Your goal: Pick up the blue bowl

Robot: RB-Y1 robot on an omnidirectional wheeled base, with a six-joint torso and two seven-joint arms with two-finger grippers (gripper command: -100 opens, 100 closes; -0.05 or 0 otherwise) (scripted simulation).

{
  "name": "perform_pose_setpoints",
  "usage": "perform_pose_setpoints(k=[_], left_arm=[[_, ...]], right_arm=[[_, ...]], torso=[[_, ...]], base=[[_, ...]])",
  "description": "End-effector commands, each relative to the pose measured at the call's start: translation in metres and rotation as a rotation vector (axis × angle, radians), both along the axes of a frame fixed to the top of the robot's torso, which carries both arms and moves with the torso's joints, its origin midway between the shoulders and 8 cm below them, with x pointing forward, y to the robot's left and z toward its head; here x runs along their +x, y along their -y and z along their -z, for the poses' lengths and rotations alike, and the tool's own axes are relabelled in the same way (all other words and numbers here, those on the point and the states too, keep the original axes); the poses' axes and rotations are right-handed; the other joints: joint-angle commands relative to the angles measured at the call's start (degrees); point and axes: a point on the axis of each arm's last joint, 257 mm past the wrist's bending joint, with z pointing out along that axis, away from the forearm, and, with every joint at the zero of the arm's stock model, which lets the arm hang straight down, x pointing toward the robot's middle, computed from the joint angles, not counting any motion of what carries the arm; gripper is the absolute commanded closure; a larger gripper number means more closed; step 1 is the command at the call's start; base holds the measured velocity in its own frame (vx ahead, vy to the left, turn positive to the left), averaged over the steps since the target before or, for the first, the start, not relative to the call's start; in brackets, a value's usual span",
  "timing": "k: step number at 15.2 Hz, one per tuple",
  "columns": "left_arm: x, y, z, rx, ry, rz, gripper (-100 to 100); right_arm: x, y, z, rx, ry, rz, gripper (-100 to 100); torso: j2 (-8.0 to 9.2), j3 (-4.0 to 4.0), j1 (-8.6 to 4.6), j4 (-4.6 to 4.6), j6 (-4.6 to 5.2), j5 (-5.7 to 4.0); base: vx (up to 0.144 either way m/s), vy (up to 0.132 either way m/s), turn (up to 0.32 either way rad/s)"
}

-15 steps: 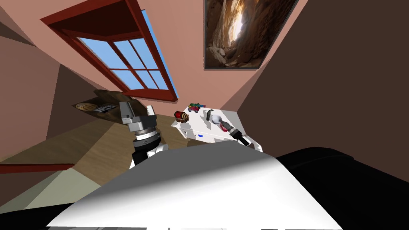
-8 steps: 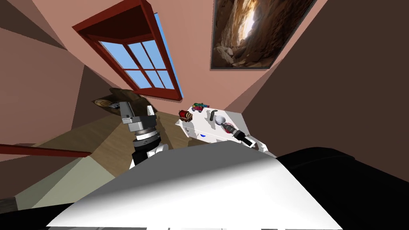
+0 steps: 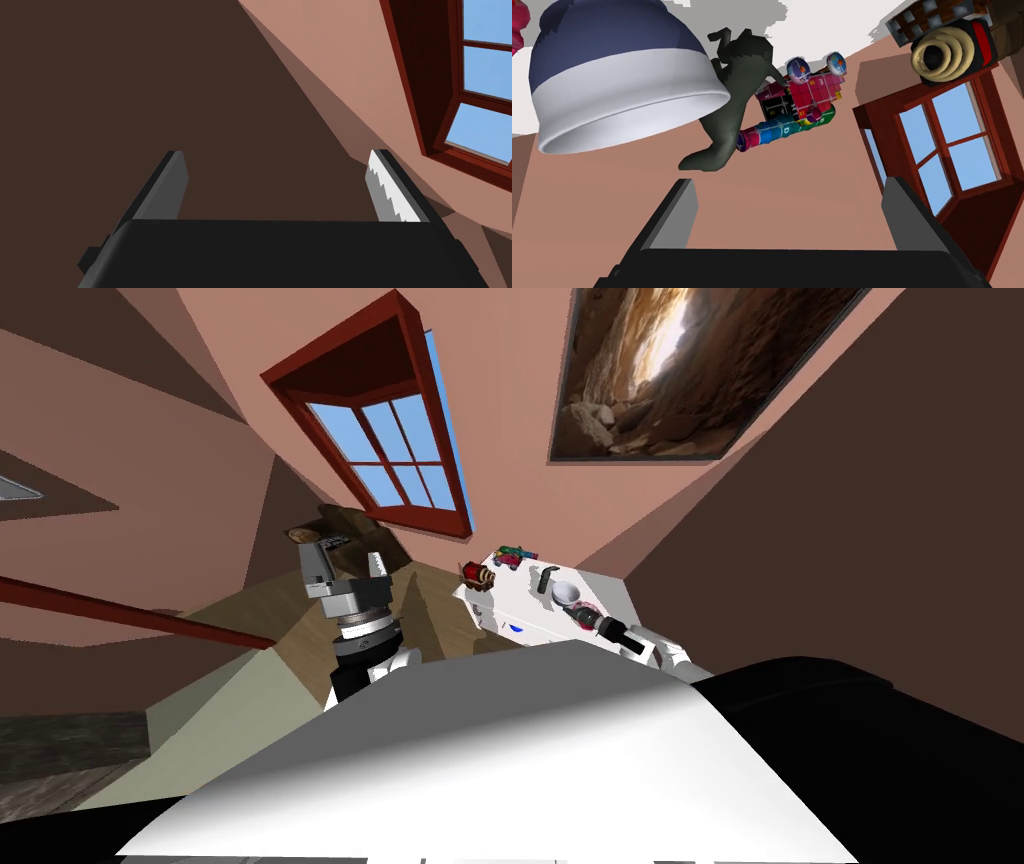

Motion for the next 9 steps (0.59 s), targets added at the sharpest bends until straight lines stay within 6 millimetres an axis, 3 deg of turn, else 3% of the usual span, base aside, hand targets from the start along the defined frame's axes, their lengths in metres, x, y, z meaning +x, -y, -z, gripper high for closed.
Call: perform_pose_setpoints(k=[1, 3, 5, 9], left_arm=[[0.000, 0.000, 0.000, 0.000, 0.000, 0.000, 0], [0.000, 0.000, 0.000, 0.000, 0.000, 0.000, 0], [0.000, 0.000, 0.000, 0.000, 0.000, 0.000, 0], [0.000, 0.000, 0.000, 0.000, 0.000, 0.000, 0]], right_arm=[[-0.011, 0.022, 0.012, -0.077, -0.035, -0.014, -100], [-0.021, 0.043, 0.023, -0.158, -0.071, -0.036, -100], [-0.022, 0.046, 0.024, -0.161, -0.075, -0.032, -100], [-0.046, 0.093, 0.043, -0.319, -0.154, -0.069, -100]], torso=[[0.00, 0.00, 0.00, 0.00, 0.00, 0.00], [-0.02, -0.01, 0.03, -0.01, 0.02, 0.01], [0.03, 0.01, 0.00, 0.00, 0.08, 0.00], [0.02, 0.01, 0.00, 0.01, 0.00, 0.00]], base=[[0.036, 0.061, 0.251], [0.037, 0.068, 0.218], [0.020, 0.036, 0.003], [0.029, 0.052, 0.224]])
